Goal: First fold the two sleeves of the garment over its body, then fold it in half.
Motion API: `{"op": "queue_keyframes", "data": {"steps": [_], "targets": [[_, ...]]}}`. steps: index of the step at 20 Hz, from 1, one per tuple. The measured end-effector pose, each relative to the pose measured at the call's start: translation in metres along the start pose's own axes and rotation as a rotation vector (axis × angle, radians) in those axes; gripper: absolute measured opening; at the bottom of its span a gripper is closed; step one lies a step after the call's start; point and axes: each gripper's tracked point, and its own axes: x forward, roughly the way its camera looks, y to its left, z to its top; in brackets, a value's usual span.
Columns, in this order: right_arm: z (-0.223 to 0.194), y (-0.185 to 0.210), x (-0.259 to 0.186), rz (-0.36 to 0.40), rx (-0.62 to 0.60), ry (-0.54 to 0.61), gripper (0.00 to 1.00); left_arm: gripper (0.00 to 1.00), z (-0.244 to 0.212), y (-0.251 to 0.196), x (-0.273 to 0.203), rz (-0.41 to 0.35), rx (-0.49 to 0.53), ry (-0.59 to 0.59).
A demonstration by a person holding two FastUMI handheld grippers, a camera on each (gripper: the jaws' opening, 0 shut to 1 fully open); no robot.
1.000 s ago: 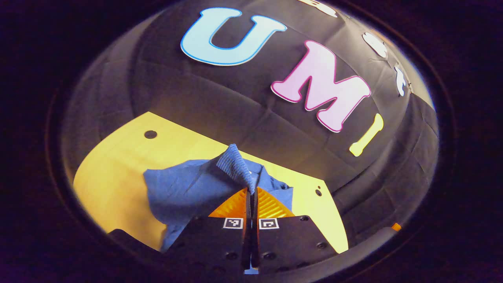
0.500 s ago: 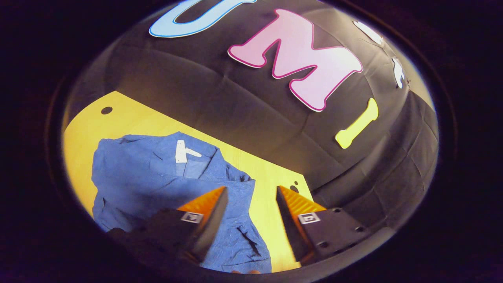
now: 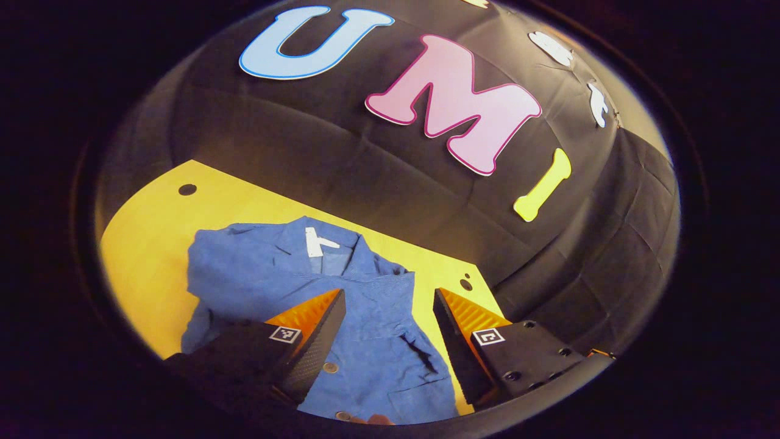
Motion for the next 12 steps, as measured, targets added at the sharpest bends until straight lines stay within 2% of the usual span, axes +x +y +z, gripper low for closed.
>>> {"op": "queue_keyframes", "data": {"steps": [5,8,12], "targets": [[-0.051,0.020,0.003,-0.008,-0.029,0.099,0.97,0.84,-0.052,0.084,-0.108,0.170,0.150,0.090],[-0.097,0.037,0.003,-0.006,-0.013,0.199,0.98,0.85,-0.097,0.127,-0.163,0.259,0.171,0.162],[-0.155,0.043,0.008,-0.041,-0.087,0.301,0.98,0.85,-0.156,0.176,-0.202,0.363,0.199,0.287]]}}
